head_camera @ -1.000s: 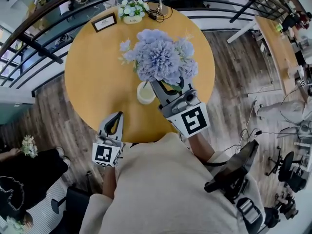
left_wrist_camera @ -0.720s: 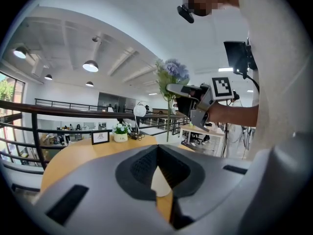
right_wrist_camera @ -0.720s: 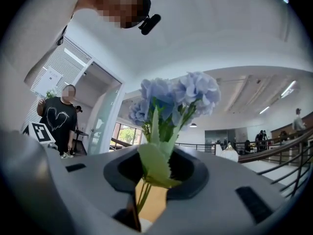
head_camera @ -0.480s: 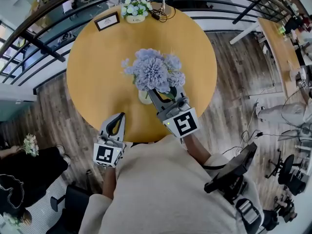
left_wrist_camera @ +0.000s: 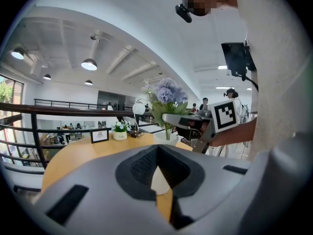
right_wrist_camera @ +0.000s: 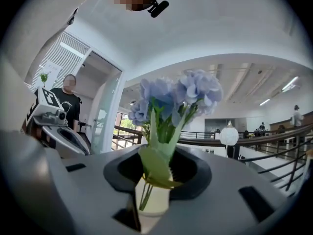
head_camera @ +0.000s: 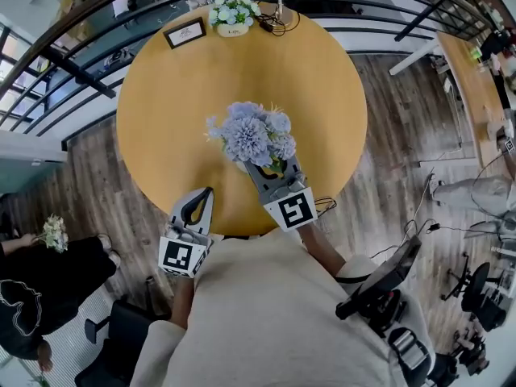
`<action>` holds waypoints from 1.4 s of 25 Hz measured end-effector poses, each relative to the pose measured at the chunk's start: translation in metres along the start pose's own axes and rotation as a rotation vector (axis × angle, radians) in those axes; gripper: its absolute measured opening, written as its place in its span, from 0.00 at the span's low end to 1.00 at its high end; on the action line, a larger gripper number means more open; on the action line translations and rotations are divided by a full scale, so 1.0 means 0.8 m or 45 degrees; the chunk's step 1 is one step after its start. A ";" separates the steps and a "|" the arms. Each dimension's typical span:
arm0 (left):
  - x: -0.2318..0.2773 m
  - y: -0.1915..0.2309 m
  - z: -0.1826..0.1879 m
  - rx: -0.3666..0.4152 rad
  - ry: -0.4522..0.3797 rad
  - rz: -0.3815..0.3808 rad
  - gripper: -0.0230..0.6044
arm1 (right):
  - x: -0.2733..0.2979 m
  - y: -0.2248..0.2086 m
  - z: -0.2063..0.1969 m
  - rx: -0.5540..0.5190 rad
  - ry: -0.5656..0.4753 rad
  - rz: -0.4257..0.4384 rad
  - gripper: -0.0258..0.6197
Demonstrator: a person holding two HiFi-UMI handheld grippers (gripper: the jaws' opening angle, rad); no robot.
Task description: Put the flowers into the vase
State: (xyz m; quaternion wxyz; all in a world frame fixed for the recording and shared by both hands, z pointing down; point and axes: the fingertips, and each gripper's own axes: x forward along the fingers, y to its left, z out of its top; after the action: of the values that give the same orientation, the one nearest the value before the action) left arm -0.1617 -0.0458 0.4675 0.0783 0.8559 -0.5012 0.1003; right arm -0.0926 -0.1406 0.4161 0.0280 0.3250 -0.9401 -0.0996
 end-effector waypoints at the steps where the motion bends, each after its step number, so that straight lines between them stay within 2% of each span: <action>1: 0.000 0.001 0.000 0.001 0.002 0.001 0.05 | -0.001 0.004 -0.010 -0.046 0.054 0.018 0.21; 3: -0.001 0.004 -0.001 0.005 0.005 0.001 0.05 | 0.000 0.009 -0.011 -0.008 0.025 0.004 0.21; 5: 0.000 0.005 -0.001 0.006 0.007 0.002 0.05 | -0.002 0.015 -0.018 -0.016 0.053 0.023 0.23; 8: 0.001 0.004 0.001 0.008 0.005 0.001 0.05 | 0.000 0.008 0.008 0.209 -0.182 -0.074 0.28; 9: 0.002 0.003 0.002 0.008 0.006 -0.001 0.05 | 0.001 0.007 0.009 0.235 -0.203 -0.078 0.30; 10: 0.004 0.002 0.003 0.009 0.006 -0.003 0.05 | 0.000 0.009 0.004 0.214 -0.169 -0.057 0.35; 13: 0.008 0.002 0.004 0.009 0.006 -0.007 0.05 | -0.004 0.016 -0.031 0.000 0.078 0.062 0.46; 14: 0.009 0.002 0.004 0.008 0.005 -0.008 0.05 | -0.005 0.015 -0.032 -0.006 0.082 0.061 0.46; 18: 0.011 0.002 0.005 0.010 -0.003 -0.012 0.05 | -0.008 0.011 -0.016 0.149 -0.069 0.004 0.56; 22: 0.015 0.001 0.005 0.004 0.002 -0.014 0.05 | -0.017 0.024 -0.050 0.026 0.124 0.107 0.67; 29: 0.021 -0.005 0.006 0.008 0.003 -0.024 0.05 | -0.026 0.024 -0.060 0.034 0.162 0.096 0.68; 35: 0.024 -0.003 0.008 0.011 -0.003 -0.030 0.05 | -0.031 0.017 -0.069 0.105 0.134 0.048 0.68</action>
State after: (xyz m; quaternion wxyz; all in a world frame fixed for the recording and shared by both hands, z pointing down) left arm -0.1499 -0.0627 0.4662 0.0754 0.8623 -0.4906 0.1006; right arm -0.0746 -0.1238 0.4730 0.0658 0.3129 -0.9465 -0.0431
